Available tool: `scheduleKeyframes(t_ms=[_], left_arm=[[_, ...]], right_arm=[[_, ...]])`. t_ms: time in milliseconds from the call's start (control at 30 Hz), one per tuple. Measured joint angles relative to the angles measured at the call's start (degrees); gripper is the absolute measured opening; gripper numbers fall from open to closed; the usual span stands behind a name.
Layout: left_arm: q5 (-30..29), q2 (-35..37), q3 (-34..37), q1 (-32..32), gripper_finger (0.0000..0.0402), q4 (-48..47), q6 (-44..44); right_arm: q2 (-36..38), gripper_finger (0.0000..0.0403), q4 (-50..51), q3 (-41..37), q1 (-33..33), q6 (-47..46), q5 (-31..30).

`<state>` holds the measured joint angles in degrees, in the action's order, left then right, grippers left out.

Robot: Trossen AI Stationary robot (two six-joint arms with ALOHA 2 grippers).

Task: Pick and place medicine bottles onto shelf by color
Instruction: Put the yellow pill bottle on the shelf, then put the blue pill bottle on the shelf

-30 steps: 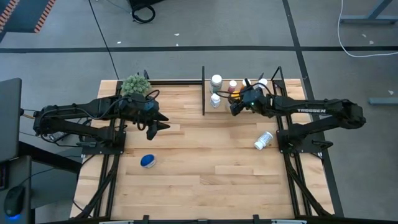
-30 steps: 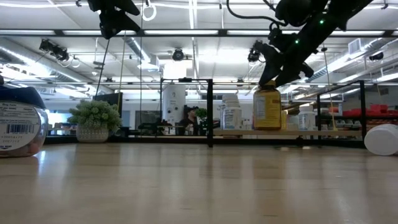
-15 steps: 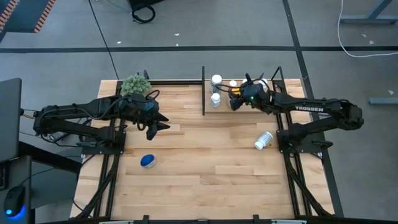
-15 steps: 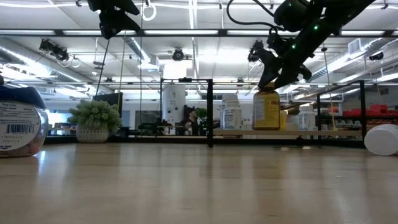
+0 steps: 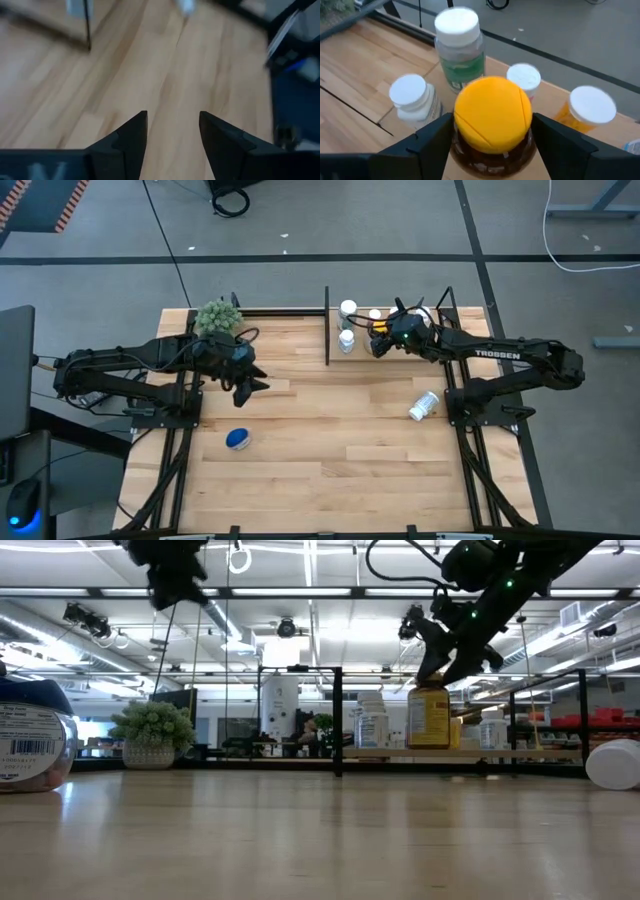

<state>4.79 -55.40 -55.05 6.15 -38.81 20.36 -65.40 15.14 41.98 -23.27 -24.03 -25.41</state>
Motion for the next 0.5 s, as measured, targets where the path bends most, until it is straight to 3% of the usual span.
scheduleKeyframes(t_ms=[233, 400, 500], left_arm=[[5.1, 0.2, 0.0, 0.0, 0.0225, -10.9, 0.9], [12.4, 0.3, 0.0, 0.0, 0.025, -16.4, 4.5], [13.3, 0.3, 0.0, -0.9, 0.0257, -21.9, 4.9]], right_arm=[[0.1, 0.0311, 9.4, 6.6, 0.5, 0.2, 2.5], [0.1, 0.0318, 20.1, 14.2, 1.8, -0.5, 3.3], [0.1, 0.0318, 24.2, 18.5, 3.1, -1.9, 3.3]])
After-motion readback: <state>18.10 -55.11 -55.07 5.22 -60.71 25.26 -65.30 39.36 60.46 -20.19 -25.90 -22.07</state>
